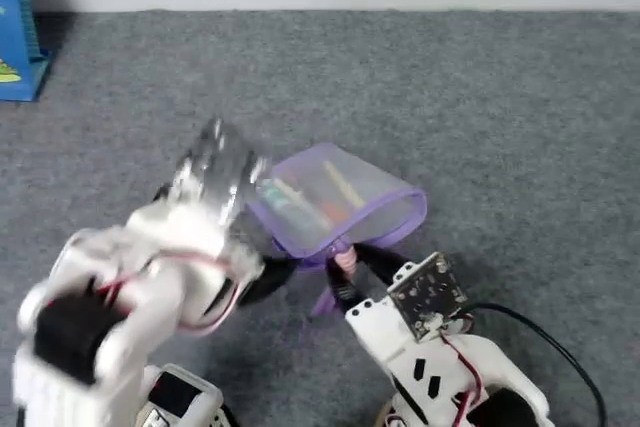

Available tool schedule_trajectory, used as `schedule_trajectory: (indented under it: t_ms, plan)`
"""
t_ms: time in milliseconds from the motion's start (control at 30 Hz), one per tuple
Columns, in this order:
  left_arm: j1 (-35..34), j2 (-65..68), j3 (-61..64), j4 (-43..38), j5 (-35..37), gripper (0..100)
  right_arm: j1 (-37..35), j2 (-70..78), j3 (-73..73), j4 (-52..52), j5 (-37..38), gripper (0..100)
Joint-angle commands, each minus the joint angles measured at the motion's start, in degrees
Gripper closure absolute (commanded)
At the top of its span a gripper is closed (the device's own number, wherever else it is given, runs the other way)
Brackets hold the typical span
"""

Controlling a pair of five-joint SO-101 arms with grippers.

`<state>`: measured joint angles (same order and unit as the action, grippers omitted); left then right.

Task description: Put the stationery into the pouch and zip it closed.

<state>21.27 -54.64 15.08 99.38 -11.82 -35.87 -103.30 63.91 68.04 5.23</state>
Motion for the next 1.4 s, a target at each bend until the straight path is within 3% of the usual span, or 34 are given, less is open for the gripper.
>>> schedule_trajectory:
  t_ms: [0,200,433,600,867,1067,1367]
  plan:
    - [0.5,-9.0,6.2,0.1,-5.0,68,1.4,-0.7,-4.5,-1.6,1.2,99.1]
    - [1.0,-17.2,23.4,-9.5,-7.3,68,1.4,-0.7,-4.5,-1.6,0.9,99.1]
    - [13.9,-30.1,37.2,-16.4,-4.1,69,1.4,-0.7,-4.5,-1.6,0.9,99.1]
    - [12.8,-34.5,45.3,-25.6,-1.4,69,1.4,-0.7,-4.5,-1.4,0.9,99.1]
    - [10.4,-34.4,48.5,-33.5,-1.6,69,1.4,-0.7,-4.5,-1.2,1.0,99.1]
    - [5.4,-34.5,48.4,-34.4,-5.0,69,1.6,-0.7,-4.4,-1.1,1.3,99.1]
    - [5.5,-34.4,51.7,-37.8,-5.5,72,1.4,-0.7,-4.5,-1.7,1.3,99.1]
